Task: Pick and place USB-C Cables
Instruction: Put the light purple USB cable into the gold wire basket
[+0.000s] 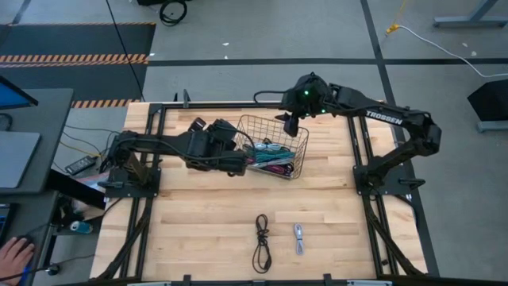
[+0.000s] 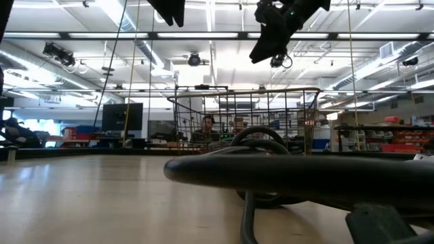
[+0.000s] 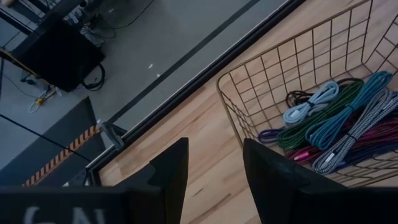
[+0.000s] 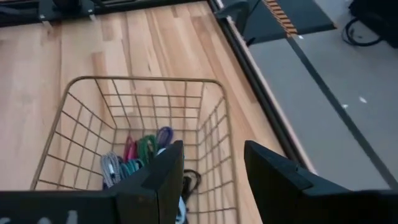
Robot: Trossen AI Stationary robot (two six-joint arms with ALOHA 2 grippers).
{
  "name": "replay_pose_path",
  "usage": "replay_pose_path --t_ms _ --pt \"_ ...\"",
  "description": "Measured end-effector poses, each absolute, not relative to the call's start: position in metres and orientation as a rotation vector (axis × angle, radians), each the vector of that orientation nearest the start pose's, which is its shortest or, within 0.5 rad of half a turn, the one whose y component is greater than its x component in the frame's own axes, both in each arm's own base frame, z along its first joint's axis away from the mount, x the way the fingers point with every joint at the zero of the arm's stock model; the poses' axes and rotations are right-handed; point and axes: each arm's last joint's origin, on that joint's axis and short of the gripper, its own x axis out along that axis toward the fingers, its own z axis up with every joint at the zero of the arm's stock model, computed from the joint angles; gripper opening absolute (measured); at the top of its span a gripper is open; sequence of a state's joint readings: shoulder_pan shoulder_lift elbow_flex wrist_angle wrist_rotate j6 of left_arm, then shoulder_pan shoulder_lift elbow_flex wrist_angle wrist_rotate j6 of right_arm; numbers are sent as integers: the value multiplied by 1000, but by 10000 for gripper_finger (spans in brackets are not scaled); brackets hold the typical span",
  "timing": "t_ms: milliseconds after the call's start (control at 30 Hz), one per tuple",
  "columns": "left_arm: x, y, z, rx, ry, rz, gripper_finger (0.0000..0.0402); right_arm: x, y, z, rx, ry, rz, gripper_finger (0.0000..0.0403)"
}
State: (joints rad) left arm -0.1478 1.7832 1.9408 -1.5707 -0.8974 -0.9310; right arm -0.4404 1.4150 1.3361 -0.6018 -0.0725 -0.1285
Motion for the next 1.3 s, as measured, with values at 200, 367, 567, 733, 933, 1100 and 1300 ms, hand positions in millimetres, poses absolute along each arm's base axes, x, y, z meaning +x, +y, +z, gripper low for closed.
replay_pose_path --t_ms 200,367,567,733,933,1100,1300 --pt "319 -24 377 -55 799 1092 160 260 -127 360 29 689 -348 176" --pt "318 -24 379 -53 788 1097 160 238 -124 382 6 614 -382 176" --pt "318 -24 379 -71 776 1106 160 203 -115 411 -6 479 -455 175" --pt "318 -24 379 -72 776 1106 160 176 -101 430 -20 383 -457 175" --pt "318 -24 379 -74 774 1107 160 152 -82 441 39 320 -357 175" --pt "318 -24 379 -75 774 1107 160 138 -67 440 92 350 -297 175" --pt "318 -24 379 -74 774 1107 160 129 -52 434 185 415 -229 175"
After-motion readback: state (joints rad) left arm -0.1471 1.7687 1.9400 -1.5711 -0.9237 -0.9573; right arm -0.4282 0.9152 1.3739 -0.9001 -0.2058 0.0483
